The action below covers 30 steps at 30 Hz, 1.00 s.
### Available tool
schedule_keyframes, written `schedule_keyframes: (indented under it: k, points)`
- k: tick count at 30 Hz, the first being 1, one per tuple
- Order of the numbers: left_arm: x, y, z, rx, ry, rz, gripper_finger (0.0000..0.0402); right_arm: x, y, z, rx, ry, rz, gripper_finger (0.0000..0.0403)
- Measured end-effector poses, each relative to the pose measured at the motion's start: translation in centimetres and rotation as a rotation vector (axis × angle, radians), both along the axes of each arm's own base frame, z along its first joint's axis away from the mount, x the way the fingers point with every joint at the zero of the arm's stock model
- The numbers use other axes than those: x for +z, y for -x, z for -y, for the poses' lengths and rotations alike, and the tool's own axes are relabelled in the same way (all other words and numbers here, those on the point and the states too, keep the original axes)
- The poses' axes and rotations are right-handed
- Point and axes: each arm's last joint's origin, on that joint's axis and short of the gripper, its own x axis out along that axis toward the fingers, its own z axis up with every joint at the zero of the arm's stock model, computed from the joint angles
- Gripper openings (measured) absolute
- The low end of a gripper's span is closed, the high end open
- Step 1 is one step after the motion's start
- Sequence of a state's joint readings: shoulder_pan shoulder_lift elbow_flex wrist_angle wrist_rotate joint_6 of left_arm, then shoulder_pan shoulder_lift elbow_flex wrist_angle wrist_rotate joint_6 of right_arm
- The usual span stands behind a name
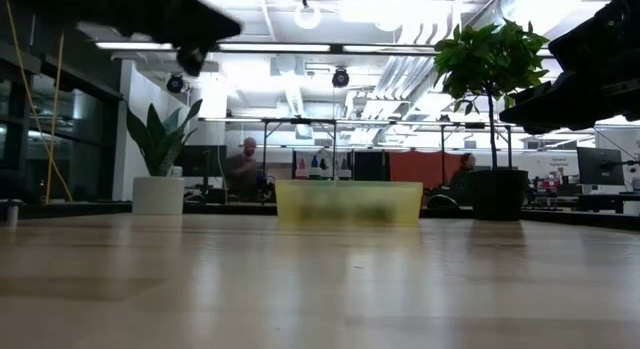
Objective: Pick & Place food coloring
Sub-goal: Return to Home Position
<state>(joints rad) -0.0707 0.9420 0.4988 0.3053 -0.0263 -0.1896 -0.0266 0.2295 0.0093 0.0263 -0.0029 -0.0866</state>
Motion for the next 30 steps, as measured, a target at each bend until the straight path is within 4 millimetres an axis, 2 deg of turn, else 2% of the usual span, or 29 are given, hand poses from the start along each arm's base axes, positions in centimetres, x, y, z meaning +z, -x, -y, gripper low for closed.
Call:
schedule_keyframes:
  k: [3,7,12,16,21,30]
  points:
    - [-1.3,2.3,-0.9,0.022,0.007,0.039,0.0,0.0,0.0,0.0,0.0,0.0,0.0,0.0]
    - [-2.1,5.2,-1.9,0.067,0.008,0.125,0.0,0.0,0.0,0.0,0.0,0.0,0.0,0.0]
    - [-3.0,7.7,-2.5,0.124,0.029,0.158,0.0,0.0,0.0,0.0,0.0,0.0,0.0,0.0]
    - [-3.4,8.4,-2.4,0.122,0.045,0.189,0.0,0.0,0.0,0.0,0.0,0.0,0.001,0.0]
    - [-5.0,9.1,-2.3,0.107,0.095,0.229,0.0,0.0,0.0,0.0,0.0,0.0,0.0,0.0]
    - [-6.6,9.4,-2.2,0.061,0.105,0.298,0.0,0.0,0.0,0.0,0.0,0.0,0.0,0.0]
